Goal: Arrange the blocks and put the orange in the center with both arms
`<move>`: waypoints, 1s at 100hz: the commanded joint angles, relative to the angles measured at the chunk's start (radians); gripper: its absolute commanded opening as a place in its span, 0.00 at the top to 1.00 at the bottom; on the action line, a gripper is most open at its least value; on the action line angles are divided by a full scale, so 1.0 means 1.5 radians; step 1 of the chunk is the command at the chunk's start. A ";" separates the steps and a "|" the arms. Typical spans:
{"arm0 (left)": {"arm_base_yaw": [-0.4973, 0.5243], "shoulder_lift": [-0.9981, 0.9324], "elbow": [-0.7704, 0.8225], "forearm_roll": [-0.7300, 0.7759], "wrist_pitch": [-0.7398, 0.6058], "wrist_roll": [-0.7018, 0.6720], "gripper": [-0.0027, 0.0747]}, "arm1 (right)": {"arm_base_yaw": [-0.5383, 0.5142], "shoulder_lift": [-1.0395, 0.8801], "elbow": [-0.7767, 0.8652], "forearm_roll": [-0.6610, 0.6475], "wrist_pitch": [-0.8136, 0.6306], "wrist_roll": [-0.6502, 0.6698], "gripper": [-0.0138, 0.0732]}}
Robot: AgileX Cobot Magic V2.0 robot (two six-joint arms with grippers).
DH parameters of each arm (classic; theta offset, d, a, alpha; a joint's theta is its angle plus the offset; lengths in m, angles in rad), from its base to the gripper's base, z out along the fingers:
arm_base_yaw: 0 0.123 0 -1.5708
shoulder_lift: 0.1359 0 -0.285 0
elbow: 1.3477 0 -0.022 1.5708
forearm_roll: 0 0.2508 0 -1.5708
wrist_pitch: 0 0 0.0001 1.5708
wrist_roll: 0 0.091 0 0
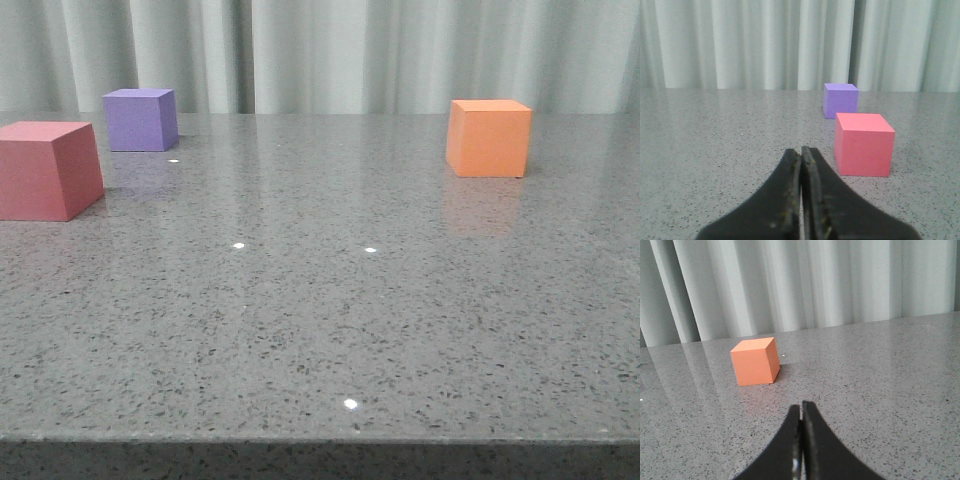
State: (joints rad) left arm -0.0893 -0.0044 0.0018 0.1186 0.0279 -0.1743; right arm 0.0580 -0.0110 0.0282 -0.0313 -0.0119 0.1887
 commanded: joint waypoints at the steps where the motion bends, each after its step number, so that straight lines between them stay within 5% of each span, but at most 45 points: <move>1: 0.002 -0.021 0.029 -0.001 -0.057 -0.006 0.99 | -0.002 -0.014 -0.012 -0.001 -0.057 -0.006 0.92; 39: 0.002 -0.021 0.029 -0.001 -0.057 -0.006 0.99 | -0.002 -0.014 -0.046 -0.001 -0.030 -0.006 0.92; 63: 0.002 -0.021 0.029 -0.001 -0.057 -0.006 0.99 | -0.002 0.036 -0.175 -0.001 0.131 -0.006 0.92; 100: 0.002 -0.021 0.029 -0.001 -0.057 -0.006 0.99 | -0.002 0.288 -0.434 0.000 0.392 -0.006 0.92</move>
State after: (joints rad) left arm -0.0893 -0.0044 0.0018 0.1186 0.0279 -0.1743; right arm 0.0580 0.3155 -0.5132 -0.0300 0.5531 0.1887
